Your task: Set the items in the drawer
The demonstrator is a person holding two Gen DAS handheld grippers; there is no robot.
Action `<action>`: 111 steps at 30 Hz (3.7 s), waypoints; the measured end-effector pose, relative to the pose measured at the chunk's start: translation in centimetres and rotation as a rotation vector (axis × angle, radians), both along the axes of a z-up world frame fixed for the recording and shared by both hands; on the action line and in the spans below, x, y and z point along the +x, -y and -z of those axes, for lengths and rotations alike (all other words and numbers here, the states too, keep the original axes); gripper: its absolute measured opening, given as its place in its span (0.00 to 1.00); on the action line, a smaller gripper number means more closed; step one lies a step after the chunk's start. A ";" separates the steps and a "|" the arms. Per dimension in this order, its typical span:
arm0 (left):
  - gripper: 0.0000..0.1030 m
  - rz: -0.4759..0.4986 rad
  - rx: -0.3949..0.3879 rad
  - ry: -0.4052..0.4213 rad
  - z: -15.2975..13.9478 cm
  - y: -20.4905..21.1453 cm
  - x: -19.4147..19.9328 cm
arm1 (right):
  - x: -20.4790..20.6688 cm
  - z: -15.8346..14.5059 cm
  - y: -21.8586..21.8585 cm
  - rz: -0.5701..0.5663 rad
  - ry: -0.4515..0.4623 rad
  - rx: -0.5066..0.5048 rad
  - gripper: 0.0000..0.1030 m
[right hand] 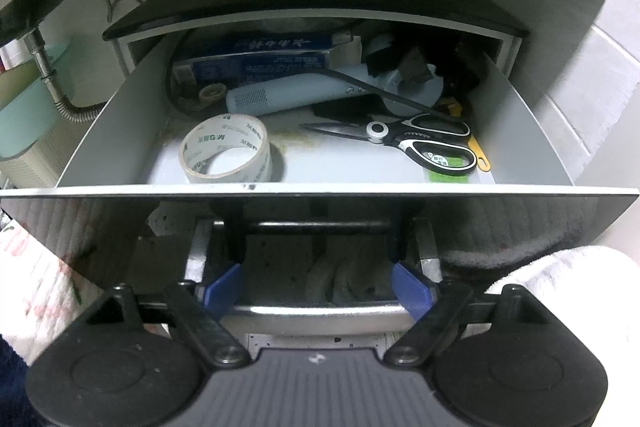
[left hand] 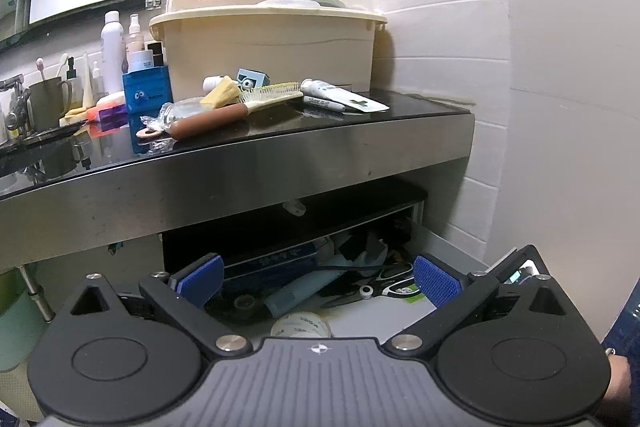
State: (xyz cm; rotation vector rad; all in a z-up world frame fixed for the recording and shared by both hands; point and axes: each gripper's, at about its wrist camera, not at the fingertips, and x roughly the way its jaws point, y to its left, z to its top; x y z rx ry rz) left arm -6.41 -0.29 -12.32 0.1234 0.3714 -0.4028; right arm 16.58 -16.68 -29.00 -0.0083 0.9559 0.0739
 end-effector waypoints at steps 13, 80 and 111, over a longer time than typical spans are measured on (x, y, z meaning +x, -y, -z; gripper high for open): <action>1.00 -0.001 -0.010 -0.013 0.0 -0.2 0.2 | 0.6 0.2 0.0 -0.009 0.007 -0.004 0.81; 1.00 0.013 0.008 -0.079 0.7 -0.4 0.8 | -2.4 -0.2 0.5 -0.001 0.101 0.003 0.82; 1.00 0.000 0.031 -0.117 1.2 -0.1 1.5 | -3.4 0.1 0.0 -0.006 0.161 0.006 0.85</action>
